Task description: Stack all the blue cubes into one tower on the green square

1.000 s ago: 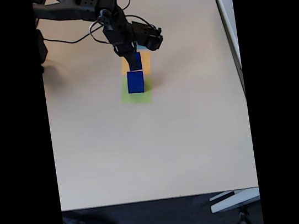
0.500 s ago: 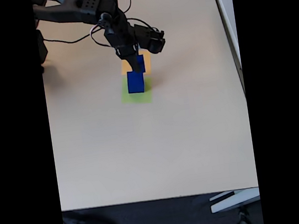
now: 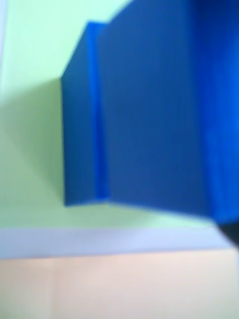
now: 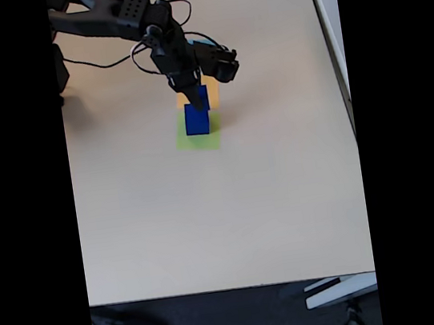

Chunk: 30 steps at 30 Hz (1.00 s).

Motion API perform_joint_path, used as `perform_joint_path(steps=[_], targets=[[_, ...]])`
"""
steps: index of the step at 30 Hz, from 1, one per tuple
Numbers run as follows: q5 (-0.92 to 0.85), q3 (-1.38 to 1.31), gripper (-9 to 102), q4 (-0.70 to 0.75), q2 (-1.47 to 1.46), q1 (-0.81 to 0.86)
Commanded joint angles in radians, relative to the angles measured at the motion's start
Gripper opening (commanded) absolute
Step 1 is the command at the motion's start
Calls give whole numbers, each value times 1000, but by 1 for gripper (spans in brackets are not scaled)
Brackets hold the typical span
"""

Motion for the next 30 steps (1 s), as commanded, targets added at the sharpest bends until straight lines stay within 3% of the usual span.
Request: perform_joint_path(steps=[1, 30], targets=[[-12, -8, 0, -20, 8, 6], [-38, 14, 0, -20, 5, 20]])
